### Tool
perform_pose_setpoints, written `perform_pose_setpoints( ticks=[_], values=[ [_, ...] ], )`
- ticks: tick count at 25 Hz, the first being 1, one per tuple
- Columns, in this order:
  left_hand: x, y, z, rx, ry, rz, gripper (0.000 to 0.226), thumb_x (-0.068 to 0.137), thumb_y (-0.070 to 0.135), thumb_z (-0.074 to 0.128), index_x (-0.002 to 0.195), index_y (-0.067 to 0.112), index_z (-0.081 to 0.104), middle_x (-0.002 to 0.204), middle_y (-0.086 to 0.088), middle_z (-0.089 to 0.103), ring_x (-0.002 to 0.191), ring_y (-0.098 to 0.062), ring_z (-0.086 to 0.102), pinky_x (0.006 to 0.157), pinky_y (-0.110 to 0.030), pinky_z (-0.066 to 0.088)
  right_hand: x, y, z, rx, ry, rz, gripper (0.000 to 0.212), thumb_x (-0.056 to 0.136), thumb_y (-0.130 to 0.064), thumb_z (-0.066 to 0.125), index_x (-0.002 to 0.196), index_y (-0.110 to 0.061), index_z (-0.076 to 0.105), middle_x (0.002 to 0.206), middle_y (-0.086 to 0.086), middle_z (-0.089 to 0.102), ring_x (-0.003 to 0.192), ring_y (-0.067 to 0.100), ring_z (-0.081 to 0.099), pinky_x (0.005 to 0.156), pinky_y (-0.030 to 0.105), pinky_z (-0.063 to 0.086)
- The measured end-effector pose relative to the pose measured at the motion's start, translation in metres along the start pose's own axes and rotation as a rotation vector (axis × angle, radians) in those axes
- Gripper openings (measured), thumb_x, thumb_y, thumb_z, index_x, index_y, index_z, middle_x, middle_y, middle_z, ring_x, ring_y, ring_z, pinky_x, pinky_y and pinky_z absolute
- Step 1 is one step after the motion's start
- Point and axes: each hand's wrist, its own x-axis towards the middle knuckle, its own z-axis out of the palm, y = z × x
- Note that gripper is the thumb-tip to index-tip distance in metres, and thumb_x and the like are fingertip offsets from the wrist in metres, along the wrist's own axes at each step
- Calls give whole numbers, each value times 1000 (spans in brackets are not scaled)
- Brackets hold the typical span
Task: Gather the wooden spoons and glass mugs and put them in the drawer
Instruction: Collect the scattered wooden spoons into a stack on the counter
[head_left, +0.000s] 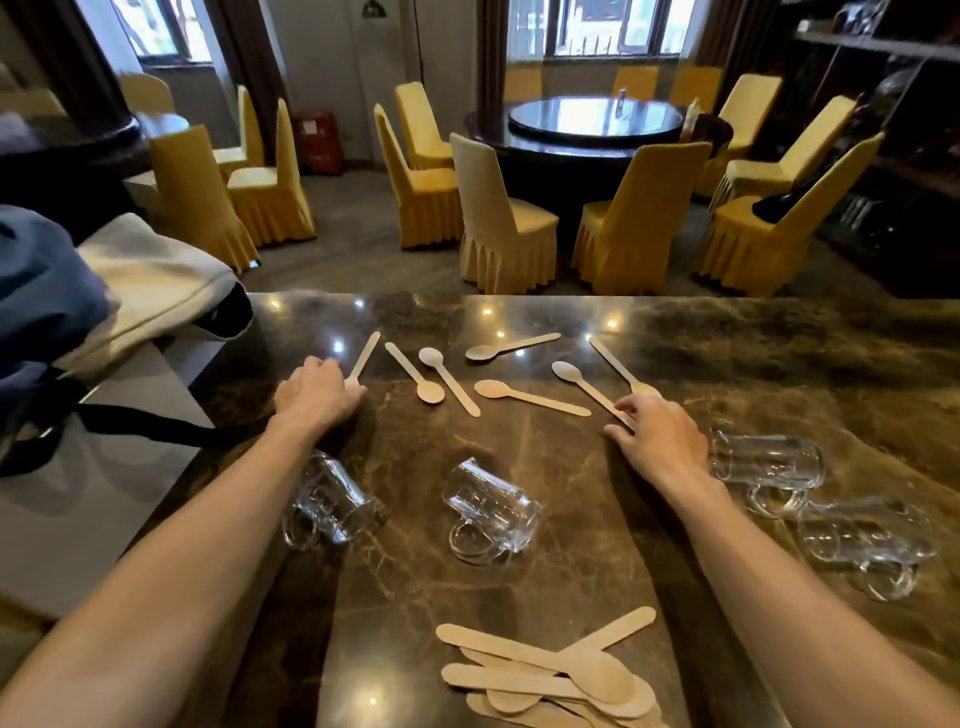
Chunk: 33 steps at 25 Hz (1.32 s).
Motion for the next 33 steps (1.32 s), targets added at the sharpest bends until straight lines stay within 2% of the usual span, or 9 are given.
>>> perform_pose_setpoints(
  ticks=[4,7,14,17,21,24,27,31,33],
  values=[
    [7,-3,3,43,-56,-34,51,89,47,51,122,9,54,125,-14,50,112,-32,50,91,-41,45,2,1,2,4,-42,18,29,84,-30,67,112,-20,65,108,8,68,101,29,62,78,41,54],
    [10,-4,6,62,-65,-35,51,90,49,50,125,12,55,125,-13,51,114,-31,49,92,-43,45,5,2,3,44,-44,41,24,83,-26,69,106,-20,68,103,7,70,96,28,64,76,41,55],
    [14,-2,9,-19,-30,-8,34,91,36,51,114,14,62,110,-11,60,100,-30,56,81,-40,49,19,-3,7,7,-135,124,14,87,-18,62,95,-10,71,96,11,67,89,28,62,78,43,55],
    [14,-1,9,-69,-32,-4,29,89,32,54,111,14,63,105,-9,61,96,-27,57,75,-37,47,22,-9,9,-72,-143,150,17,89,-14,57,98,-4,68,96,13,65,89,28,62,77,41,56],
    [8,0,0,-234,-4,36,24,87,34,59,103,17,64,100,-5,63,89,-21,57,76,-36,48,27,-12,7,-152,-213,122,21,92,-12,53,108,-2,63,106,15,61,97,30,59,83,41,53],
    [-12,10,-17,-332,76,237,24,84,38,62,105,27,64,98,3,61,84,-12,55,70,-31,43,26,-11,5,-187,-210,99,24,93,-12,51,110,0,61,112,17,56,103,32,55,86,42,50],
    [-47,23,-35,-397,96,486,28,82,45,62,107,32,63,98,8,60,82,-5,56,70,-28,48,23,-11,5,-220,-210,85,25,93,-11,48,113,1,58,117,19,53,107,35,52,87,44,46],
    [-107,33,-53,-343,-12,750,35,78,50,59,110,35,63,107,14,58,91,-2,58,76,-28,52,20,-7,5,-214,-198,60,24,93,-10,51,112,1,58,115,19,52,105,34,53,86,43,48],
    [-135,33,-54,-294,-95,848,39,77,55,54,111,38,62,106,19,55,92,1,57,76,-24,50,17,0,4,-202,-167,14,21,90,-6,54,109,0,62,113,19,53,101,35,55,86,45,51]
  ],
)
